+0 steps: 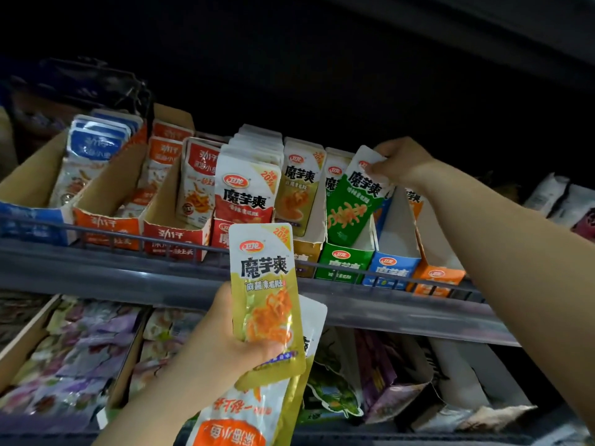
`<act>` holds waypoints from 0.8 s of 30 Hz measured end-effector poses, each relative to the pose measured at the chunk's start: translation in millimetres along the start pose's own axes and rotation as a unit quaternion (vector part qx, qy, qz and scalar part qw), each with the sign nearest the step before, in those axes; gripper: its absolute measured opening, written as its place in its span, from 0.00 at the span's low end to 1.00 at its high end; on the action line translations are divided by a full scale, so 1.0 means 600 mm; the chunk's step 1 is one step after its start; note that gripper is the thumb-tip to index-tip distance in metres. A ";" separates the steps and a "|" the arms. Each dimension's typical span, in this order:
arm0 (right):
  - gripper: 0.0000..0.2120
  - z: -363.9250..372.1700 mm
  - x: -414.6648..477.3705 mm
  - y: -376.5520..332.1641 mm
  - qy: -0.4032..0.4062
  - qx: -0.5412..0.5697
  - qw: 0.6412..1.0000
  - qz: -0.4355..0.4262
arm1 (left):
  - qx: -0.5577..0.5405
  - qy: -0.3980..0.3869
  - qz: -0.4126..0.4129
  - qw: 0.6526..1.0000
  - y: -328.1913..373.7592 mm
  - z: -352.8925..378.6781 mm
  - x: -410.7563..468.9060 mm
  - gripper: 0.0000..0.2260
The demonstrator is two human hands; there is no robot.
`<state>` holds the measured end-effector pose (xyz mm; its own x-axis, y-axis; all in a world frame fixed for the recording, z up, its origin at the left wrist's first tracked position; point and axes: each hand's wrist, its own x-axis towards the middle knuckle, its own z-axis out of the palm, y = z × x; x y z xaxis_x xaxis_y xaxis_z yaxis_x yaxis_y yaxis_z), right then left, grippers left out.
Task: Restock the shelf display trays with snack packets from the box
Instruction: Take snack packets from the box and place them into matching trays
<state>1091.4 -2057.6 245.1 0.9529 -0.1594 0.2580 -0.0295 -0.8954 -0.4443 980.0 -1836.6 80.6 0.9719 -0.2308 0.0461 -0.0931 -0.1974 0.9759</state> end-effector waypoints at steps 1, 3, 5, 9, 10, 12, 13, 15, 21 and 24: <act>0.16 0.003 0.004 -0.001 -0.010 -0.004 1.000 -0.008 | 0.006 -0.003 0.002 1.000 -0.002 0.000 0.002 0.22; 0.16 0.009 0.011 -0.003 -0.030 -0.012 0.999 -0.020 | 0.012 -0.009 0.001 1.000 -0.005 0.000 0.005 0.22; 0.16 0.018 0.019 -0.004 -0.049 -0.010 0.998 -0.031 | 0.009 -0.009 -0.001 1.000 -0.006 -0.001 0.009 0.22; 0.17 0.037 0.034 0.000 -0.051 0.006 0.997 -0.057 | -0.022 -0.015 -0.006 1.000 -0.007 0.000 0.014 0.22; 0.17 0.042 0.038 0.004 -0.046 0.003 0.997 -0.064 | -0.027 -0.018 -0.009 0.999 -0.007 0.000 0.016 0.22; 0.16 0.050 0.047 0.012 -0.033 -0.008 0.997 -0.068 | -0.028 -0.021 -0.015 0.999 -0.007 0.001 0.017 0.21; 0.15 0.054 0.052 0.017 -0.023 -0.035 0.997 -0.071 | -0.027 -0.021 -0.019 0.999 -0.008 0.002 0.018 0.22; 0.16 0.060 0.057 0.024 0.008 -0.152 0.985 -0.078 | -0.018 -0.015 -0.021 0.999 -0.007 0.004 0.019 0.21; 0.21 0.075 0.054 0.025 0.126 -0.315 0.937 -0.086 | -0.006 -0.013 -0.019 1.000 -0.003 0.006 0.018 0.21; 0.21 0.075 0.046 0.026 0.174 -0.298 0.936 -0.070 | -0.017 -0.019 -0.015 1.000 -0.005 0.005 0.018 0.21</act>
<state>1130.9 -2057.6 206.6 0.8068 -0.0552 0.5882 -0.1731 -0.9740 0.1460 990.3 -1841.4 77.8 0.9650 -0.2619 0.0090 -0.0562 -0.1734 0.9833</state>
